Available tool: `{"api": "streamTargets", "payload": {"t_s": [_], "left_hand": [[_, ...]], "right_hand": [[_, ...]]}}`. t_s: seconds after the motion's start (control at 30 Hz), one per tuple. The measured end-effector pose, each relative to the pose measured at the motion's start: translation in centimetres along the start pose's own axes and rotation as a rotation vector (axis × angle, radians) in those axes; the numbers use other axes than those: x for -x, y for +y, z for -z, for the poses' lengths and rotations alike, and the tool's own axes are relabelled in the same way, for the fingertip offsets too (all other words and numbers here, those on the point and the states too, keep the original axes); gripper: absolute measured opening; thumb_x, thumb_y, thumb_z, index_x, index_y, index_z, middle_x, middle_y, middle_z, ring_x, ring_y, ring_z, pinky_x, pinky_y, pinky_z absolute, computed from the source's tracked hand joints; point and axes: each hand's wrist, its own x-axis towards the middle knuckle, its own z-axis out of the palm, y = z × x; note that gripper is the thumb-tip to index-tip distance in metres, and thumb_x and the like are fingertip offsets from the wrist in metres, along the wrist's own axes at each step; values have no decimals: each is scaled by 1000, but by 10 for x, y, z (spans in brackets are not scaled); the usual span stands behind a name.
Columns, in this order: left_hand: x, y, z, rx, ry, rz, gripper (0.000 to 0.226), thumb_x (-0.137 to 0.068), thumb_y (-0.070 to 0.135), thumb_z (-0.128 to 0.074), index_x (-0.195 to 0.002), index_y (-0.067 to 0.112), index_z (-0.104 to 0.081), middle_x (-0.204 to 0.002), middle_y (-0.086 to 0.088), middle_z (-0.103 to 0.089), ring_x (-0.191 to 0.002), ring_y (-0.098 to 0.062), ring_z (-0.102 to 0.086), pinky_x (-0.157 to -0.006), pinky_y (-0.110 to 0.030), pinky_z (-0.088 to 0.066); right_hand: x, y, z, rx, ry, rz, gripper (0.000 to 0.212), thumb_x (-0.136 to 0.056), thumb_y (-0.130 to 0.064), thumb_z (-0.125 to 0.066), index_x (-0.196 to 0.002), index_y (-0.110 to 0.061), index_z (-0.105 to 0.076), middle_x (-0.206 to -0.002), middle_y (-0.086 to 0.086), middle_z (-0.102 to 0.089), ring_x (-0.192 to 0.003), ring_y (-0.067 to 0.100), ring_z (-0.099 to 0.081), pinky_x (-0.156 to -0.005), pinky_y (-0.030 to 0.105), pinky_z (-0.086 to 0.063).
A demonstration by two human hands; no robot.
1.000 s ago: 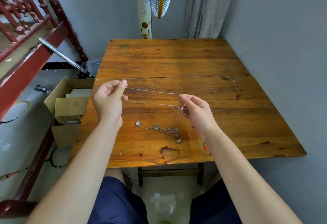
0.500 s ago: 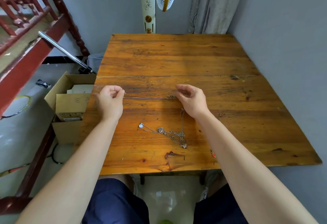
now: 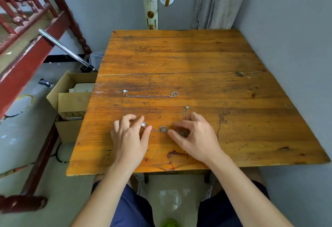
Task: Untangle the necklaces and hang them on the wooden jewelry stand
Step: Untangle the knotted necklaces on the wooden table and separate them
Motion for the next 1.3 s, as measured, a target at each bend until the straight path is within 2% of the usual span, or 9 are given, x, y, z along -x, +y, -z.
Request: {"api": "streamTargets", "payload": {"t_s": [0.2, 0.37, 0.5, 0.63, 0.83, 0.9, 1.03, 1.2, 1.3], "left_hand": [[5, -3, -1, 75, 86, 2, 8, -90, 15, -66, -93, 13, -73, -95, -5, -62, -90, -26, -51, -78, -38, -44], [4, -3, 3, 275, 138, 99, 8, -99, 11, -51, -99, 10, -59, -95, -3, -65, -91, -22, -56, -75, -31, -42], [5, 0, 12, 470, 248, 276, 11, -102, 11, -43, -104, 9, -53, -98, 0, -60, -88, -14, -54, -71, -10, -37], [6, 0, 17, 554, 322, 369, 15, -104, 13, -40, -109, 6, -51, -100, 0, -57, -84, -9, -51, -71, -1, -36], [7, 1, 17, 544, 314, 343, 14, -104, 13, -41, -111, 6, -51, -100, 0, -58, -85, -6, -52, -72, 0, -37], [7, -1, 18, 590, 345, 359, 16, -104, 13, -40, -112, 5, -51, -101, -3, -61, -85, -9, -56, -73, -2, -41], [3, -1, 20, 844, 416, 467, 16, -105, 12, -36, -112, 5, -49, -93, -1, -63, -81, -14, -66, -75, -25, -54], [-5, -8, 30, 1240, 478, 740, 12, -104, 6, -38, -107, 7, -49, -87, -6, -56, -73, -14, -67, -78, -30, -58], [-5, -7, 32, 1145, 447, 713, 11, -103, 8, -41, -104, 12, -52, -87, -2, -56, -65, -9, -56, -63, -23, -50]], "right_hand": [[13, 8, -17, 31, 149, 51, 14, -92, -33, -69, -100, -23, -76, -87, -6, -57, -83, 17, -53, -70, 32, -47], [12, 12, -20, -61, 222, -48, 13, -101, -22, -55, -103, -10, -62, -96, -2, -49, -84, 17, -52, -67, 25, -41], [11, 11, -19, -139, 276, -154, 13, -105, -18, -45, -107, -8, -53, -101, -2, -48, -80, 14, -51, -61, 17, -36], [12, 11, -21, -126, 310, -170, 9, -103, -12, -46, -109, -7, -51, -101, -3, -48, -79, 14, -50, -58, 11, -32], [15, 12, -18, -241, 372, -224, 19, -104, -16, -43, -118, -10, -55, -106, -6, -54, -89, 7, -52, -68, 11, -40], [16, 11, -14, -345, 346, -212, 19, -106, -19, -41, -119, -17, -54, -93, -6, -60, -77, 7, -54, -61, 12, -43], [17, 12, -9, -413, 281, -149, 18, -107, -20, -38, -118, -22, -52, -66, 4, -57, -59, 18, -52, -50, 32, -41], [16, 11, -10, -417, 307, -166, 17, -106, -26, -43, -113, -19, -57, -55, -11, -46, -50, 6, -46, -48, 16, -32], [15, 12, -13, -357, 275, -134, 19, -105, -32, -46, -109, -21, -61, -68, -10, -57, -60, 7, -54, -54, 20, -40]]}}
